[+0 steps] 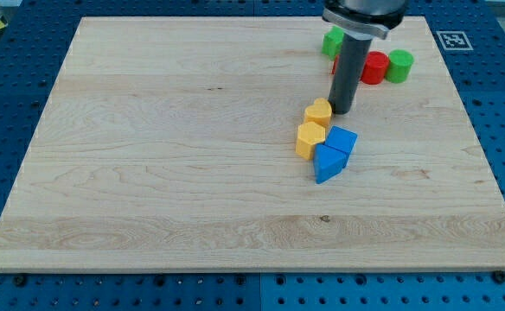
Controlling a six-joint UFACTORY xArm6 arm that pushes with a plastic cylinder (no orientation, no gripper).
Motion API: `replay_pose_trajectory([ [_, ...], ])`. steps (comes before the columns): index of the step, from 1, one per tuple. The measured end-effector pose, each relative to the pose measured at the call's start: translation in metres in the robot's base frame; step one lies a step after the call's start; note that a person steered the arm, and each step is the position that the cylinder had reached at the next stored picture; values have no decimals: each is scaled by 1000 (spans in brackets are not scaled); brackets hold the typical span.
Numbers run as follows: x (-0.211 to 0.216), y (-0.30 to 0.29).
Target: Slide the group of blocks a bit down
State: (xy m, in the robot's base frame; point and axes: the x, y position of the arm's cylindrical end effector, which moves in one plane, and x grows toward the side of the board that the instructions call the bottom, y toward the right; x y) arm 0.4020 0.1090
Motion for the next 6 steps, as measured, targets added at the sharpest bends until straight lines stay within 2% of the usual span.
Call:
replay_pose_trajectory([
  [1, 7, -21],
  [2, 30, -26],
  [3, 34, -28],
  [6, -58, -20],
])
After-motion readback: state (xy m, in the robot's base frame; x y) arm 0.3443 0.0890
